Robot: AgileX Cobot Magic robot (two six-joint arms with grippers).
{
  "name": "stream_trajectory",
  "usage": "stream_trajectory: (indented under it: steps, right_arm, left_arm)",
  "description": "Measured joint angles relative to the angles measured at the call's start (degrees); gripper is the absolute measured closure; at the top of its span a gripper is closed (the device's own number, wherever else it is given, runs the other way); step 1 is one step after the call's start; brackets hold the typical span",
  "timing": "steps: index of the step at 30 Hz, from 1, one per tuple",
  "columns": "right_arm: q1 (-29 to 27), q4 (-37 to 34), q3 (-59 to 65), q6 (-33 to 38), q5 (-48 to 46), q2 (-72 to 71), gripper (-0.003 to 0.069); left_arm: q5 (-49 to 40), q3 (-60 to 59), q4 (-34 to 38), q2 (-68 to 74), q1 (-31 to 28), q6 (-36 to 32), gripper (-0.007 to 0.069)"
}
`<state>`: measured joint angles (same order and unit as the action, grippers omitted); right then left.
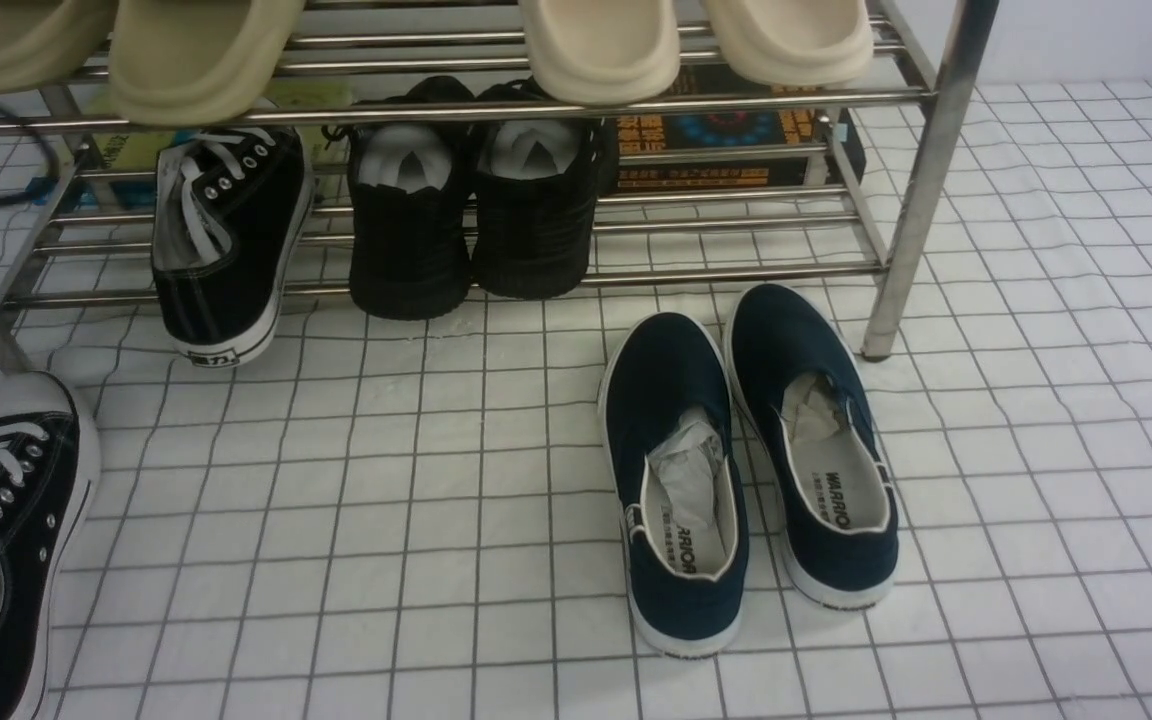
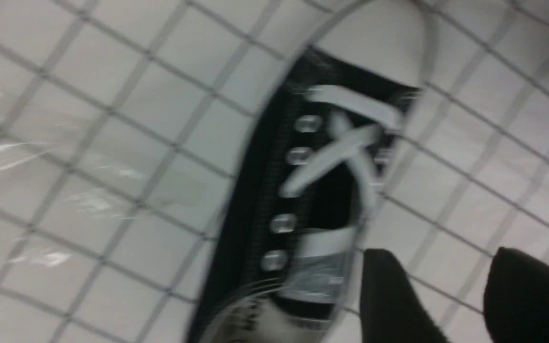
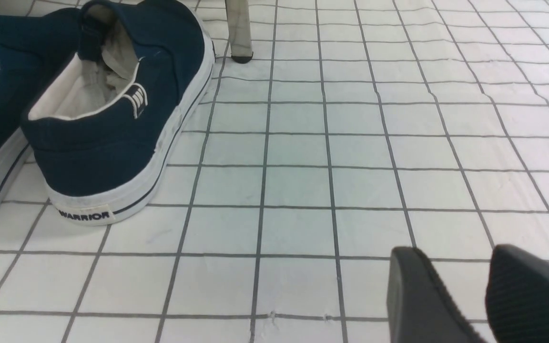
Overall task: Take the shoes off the shelf with your hand from the white checkered tablecloth.
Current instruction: 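Grasp the leftmost shoe on the bottom shelf of the shoe rack with the left gripper, then set the held shoe down on the floor in front of the rack with the left gripper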
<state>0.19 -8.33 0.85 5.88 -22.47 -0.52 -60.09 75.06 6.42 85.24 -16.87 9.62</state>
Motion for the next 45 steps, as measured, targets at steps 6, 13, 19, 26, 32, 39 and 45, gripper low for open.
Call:
stream_trajectory:
  steps: [6,13,19,26,32,39,45]
  right_arm:
    - [0.0,0.0,0.0,0.0,0.0,0.0,0.0421]
    - [0.0,0.0,0.0,0.0,0.0,0.0,0.0421]
    - [0.0,0.0,0.0,0.0,0.0,0.0,0.0421]
    - [0.0,0.0,0.0,0.0,0.0,0.0,0.0421]
    - [0.0,0.0,0.0,0.0,0.0,0.0,0.0421]
    - [0.0,0.0,0.0,0.0,0.0,0.0,0.0421]
    - [0.0,0.0,0.0,0.0,0.0,0.0,0.0421]
  left_arm:
    - [2.3,7.7,2.7,7.7,9.0,1.2,0.0607]
    - [5.0,13.9,2.6,15.3,10.4,7.4,0.0531]
    - [8.8,15.5,5.2,19.8,10.4,8.8,0.0252]
    - [12.1,15.5,6.4,23.4,10.4,8.9,0.0152]
    - [12.7,16.0,7.0,24.9,10.4,8.2,0.0334]
    - [5.0,15.9,4.3,21.5,10.4,6.0,0.0605]
    - [-8.0,11.4,-6.4,9.3,10.4,9.1,0.061]
